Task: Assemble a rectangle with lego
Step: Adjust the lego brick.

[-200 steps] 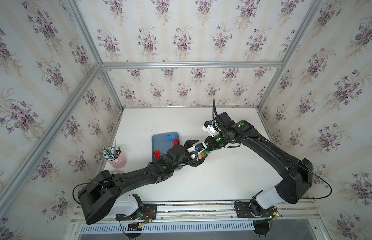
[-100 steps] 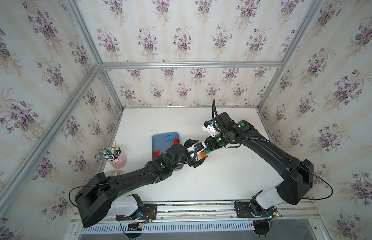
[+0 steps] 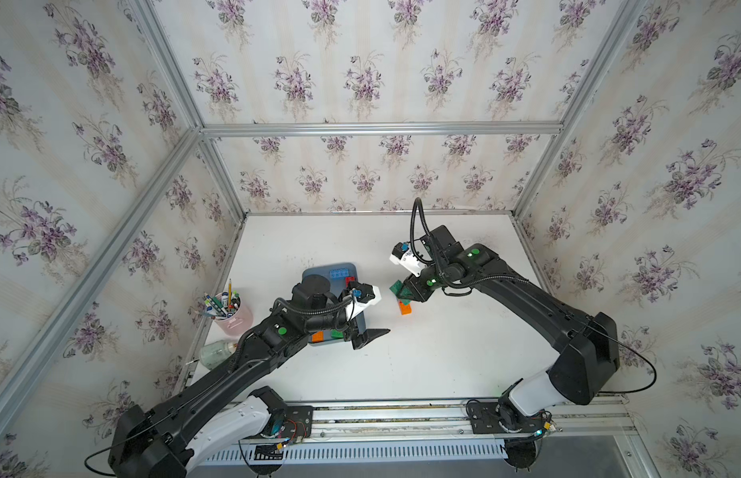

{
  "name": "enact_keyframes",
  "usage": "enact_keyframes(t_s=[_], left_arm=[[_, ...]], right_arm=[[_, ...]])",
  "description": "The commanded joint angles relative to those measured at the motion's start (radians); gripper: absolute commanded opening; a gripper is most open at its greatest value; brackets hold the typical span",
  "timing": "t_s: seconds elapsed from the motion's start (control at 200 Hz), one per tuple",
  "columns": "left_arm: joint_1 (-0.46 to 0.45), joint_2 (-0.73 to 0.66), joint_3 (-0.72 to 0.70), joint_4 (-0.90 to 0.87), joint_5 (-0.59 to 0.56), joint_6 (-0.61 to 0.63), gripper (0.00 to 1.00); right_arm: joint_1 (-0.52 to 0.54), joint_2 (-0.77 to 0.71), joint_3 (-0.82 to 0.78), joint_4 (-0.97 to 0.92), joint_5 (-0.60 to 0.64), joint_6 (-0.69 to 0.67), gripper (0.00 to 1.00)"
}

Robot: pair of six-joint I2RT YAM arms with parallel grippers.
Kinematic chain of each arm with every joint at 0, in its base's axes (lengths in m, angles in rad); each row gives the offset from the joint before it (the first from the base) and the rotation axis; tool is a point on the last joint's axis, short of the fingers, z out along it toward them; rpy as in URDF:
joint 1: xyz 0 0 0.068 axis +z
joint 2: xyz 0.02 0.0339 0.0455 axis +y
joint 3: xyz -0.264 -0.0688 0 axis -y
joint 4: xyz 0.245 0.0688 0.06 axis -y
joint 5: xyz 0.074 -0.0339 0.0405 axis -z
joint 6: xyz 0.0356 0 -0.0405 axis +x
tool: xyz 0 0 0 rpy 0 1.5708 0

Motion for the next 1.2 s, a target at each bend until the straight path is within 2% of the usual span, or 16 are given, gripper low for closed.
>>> enact_keyframes(t_s=[0.0, 0.05, 0.13, 0.215, 0.475, 0.684, 0.984, 1.194], left_arm=[[0.004, 0.003, 0.015, -0.051, 0.082, 0.044, 0.99], [0.005, 0.003, 0.012, -0.056, 0.083, 0.052, 0.99], [0.003, -0.001, 0.001, -0.044, 0.082, 0.051, 0.98], [0.004, -0.006, -0.011, -0.024, 0.088, 0.047, 0.95], [-0.003, 0.017, -0.067, 0.118, 0.065, 0.028, 0.87], [-0.015, 0.045, -0.071, 0.180, 0.013, 0.024, 0.74], [-0.039, 0.015, -0.092, 0.187, 0.044, 0.023, 0.68], [-0.059, 0.012, -0.092, 0.185, 0.048, 0.028, 0.56]], right_arm=[[0.056, -0.075, -0.058, 0.014, -0.005, -0.328, 0.08], [0.071, -0.111, -0.082, 0.030, 0.027, -0.387, 0.00], [0.088, -0.146, -0.100, 0.007, 0.025, -0.485, 0.00], [0.109, -0.161, -0.106, -0.007, 0.060, -0.514, 0.00], [0.136, -0.144, -0.093, -0.054, 0.051, -0.525, 0.00], [0.167, -0.152, -0.086, -0.049, -0.010, -0.531, 0.00], [0.169, -0.177, -0.086, -0.029, -0.052, -0.545, 0.00], [0.169, -0.161, -0.080, -0.024, -0.076, -0.530, 0.00]])
